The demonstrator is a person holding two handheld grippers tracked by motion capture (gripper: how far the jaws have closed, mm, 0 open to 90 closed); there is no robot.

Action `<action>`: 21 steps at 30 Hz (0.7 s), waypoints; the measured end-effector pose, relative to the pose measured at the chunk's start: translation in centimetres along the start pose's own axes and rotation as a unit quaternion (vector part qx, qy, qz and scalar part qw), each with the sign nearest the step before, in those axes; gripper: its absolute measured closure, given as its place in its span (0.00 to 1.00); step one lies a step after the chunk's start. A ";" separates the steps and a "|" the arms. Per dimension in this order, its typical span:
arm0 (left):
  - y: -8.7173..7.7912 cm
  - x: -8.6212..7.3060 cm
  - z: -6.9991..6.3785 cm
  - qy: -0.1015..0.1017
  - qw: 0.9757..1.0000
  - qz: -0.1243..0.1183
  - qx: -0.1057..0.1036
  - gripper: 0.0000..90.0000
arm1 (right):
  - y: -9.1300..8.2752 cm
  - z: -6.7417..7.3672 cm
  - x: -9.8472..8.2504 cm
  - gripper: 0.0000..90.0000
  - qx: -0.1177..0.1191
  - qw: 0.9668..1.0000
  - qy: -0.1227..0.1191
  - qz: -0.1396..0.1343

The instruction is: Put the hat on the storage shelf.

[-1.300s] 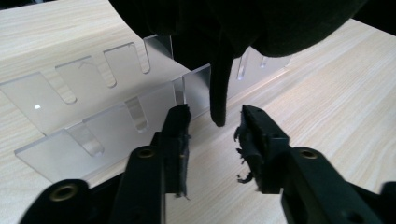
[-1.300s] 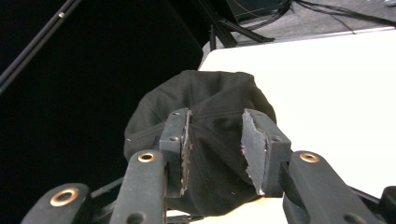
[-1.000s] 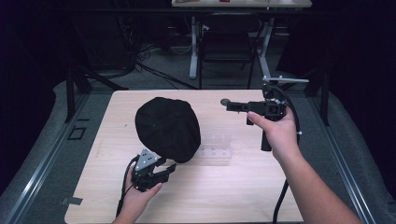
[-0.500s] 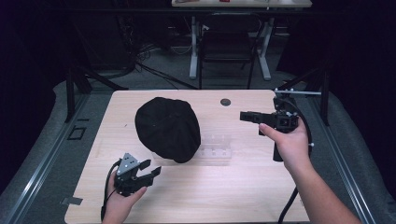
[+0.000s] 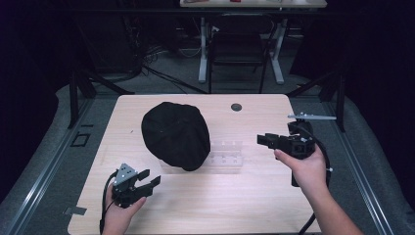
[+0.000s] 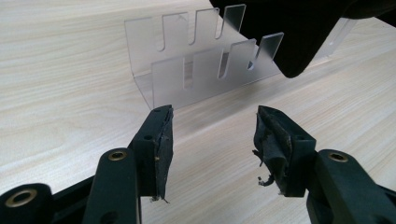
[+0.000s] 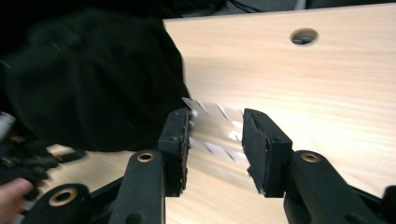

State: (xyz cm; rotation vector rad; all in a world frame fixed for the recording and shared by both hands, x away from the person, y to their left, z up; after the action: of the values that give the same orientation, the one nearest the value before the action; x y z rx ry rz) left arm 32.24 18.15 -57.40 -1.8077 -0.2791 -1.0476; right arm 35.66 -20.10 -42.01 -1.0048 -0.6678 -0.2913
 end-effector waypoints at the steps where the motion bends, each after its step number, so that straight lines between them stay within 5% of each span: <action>1: 0.1 -0.1 0.0 0.000 1.000 -0.001 0.001 0.53 | 0.1 -0.1 -0.4 0.67 -0.004 1.000 -0.005 -0.009; 21: 0.6 -0.7 -0.2 0.005 1.000 0.002 -0.002 0.52 | 3.0 -2.1 -7.5 0.67 -0.067 0.997 -0.028 -0.012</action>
State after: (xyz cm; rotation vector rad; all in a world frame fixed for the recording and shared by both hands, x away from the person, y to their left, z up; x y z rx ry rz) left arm 32.05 17.84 -58.28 -1.8054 -0.2678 -1.0550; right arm 32.24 -20.89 -49.56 -1.1369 -0.7192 -0.3319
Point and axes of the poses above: each handheld gripper's, and its own axes: y roughly forward along the jaws, x roughly out of its top, z roughly to its left, the point moved 7 cm from there along y, roughly forward along the jaws, and after that the axes turned 8 degrees about z, right-handed, at the moved point
